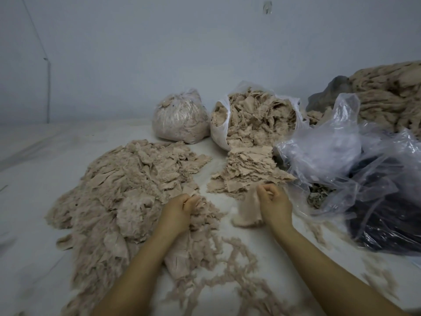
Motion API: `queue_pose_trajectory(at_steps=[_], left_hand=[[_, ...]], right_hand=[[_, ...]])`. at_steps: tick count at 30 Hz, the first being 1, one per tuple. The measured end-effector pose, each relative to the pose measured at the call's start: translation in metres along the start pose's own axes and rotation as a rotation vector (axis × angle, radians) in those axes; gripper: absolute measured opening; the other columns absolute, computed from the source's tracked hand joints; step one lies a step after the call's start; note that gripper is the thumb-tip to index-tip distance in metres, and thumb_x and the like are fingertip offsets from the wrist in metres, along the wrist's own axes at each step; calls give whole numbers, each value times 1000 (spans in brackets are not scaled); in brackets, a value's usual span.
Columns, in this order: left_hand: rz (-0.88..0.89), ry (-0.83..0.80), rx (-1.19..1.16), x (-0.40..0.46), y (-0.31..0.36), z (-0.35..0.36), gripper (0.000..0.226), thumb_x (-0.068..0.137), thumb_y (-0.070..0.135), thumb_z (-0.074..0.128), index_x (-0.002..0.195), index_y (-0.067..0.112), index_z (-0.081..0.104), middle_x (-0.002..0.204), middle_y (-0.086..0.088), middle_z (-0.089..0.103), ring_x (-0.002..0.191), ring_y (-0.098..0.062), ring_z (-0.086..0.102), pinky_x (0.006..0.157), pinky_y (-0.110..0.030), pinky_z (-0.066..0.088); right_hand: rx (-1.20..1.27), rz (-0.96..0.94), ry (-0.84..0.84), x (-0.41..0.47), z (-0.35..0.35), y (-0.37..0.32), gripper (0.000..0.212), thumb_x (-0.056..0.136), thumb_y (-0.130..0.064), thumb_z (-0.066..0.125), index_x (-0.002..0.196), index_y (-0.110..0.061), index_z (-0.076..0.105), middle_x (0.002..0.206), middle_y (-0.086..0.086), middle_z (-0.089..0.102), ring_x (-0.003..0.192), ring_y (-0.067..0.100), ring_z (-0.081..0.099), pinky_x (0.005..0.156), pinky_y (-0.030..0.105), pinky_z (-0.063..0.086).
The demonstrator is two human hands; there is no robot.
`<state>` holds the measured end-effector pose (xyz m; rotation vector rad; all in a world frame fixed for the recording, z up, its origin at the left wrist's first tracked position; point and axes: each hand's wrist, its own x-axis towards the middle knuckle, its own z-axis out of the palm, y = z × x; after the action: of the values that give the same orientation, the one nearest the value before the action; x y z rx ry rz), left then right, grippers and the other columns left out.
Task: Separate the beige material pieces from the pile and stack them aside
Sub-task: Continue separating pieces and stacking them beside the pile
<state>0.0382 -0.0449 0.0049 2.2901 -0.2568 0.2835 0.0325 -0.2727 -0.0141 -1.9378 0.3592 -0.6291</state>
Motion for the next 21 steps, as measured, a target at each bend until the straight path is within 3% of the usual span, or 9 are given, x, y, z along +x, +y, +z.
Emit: queue_pose_trajectory(at_steps=[4, 6, 8, 11, 14, 17, 19, 21], left_hand=[[-77, -142, 324, -9, -13, -16, 28, 87, 46, 61, 75, 22, 53, 75, 5, 55, 73, -16, 55, 57, -27, 35], [-130, -212, 443, -14, -18, -19, 22, 84, 40, 66, 85, 20, 55, 84, 0, 58, 85, -22, 60, 63, -29, 39], [-160, -208, 366, -15, -21, -19, 24, 89, 24, 61, 68, 17, 51, 68, -1, 56, 71, -20, 60, 60, -29, 39], [-172, -196, 58, -12, -14, -21, 29, 91, 17, 57, 63, 19, 52, 63, 3, 56, 62, -14, 52, 64, -30, 43], [-123, -135, -155, -9, -2, -20, 25, 95, 17, 52, 71, 15, 55, 67, 0, 59, 64, -15, 54, 65, -31, 46], [-106, -73, -285, -8, 2, -19, 24, 95, 10, 50, 73, 14, 56, 69, 2, 63, 66, -15, 59, 64, -28, 49], [-30, -135, -115, -8, -3, -22, 22, 93, 2, 48, 84, 17, 62, 84, 5, 65, 85, -14, 62, 77, -24, 48], [71, -315, 126, -9, -13, -27, 37, 91, -2, 44, 113, 21, 63, 111, 6, 60, 109, -10, 54, 95, -23, 42]], right_hand=[[-461, 0, -80, -2, -5, 10, 31, 94, -22, 50, 124, -14, 48, 128, 15, 48, 117, 31, 44, 96, 39, 40], [-405, -102, -120, -15, -1, 3, 20, 95, -20, 50, 114, -16, 53, 120, 9, 52, 111, 24, 47, 89, 32, 40], [-224, -156, -332, -36, 7, -6, 8, 96, -20, 51, 97, -19, 60, 98, -2, 62, 88, 13, 55, 73, 21, 41], [-122, -156, -629, -66, 22, -23, 19, 91, -40, 60, 89, -25, 71, 81, -13, 66, 73, -1, 59, 67, 12, 43], [-41, -74, -688, -82, 40, -35, 31, 79, -56, 67, 80, -25, 73, 71, -11, 68, 60, -2, 57, 56, 10, 40], [-83, -19, -752, -89, 56, -40, 17, 81, -36, 72, 75, -20, 73, 66, -11, 65, 57, -2, 53, 56, 14, 42], [-50, -39, -702, -91, 60, -40, 11, 86, -17, 65, 77, -18, 71, 76, -10, 67, 67, -1, 56, 63, 11, 45], [28, -37, -629, -88, 58, -40, 20, 88, -10, 59, 73, -23, 63, 77, -12, 63, 71, -1, 54, 63, 6, 40]])
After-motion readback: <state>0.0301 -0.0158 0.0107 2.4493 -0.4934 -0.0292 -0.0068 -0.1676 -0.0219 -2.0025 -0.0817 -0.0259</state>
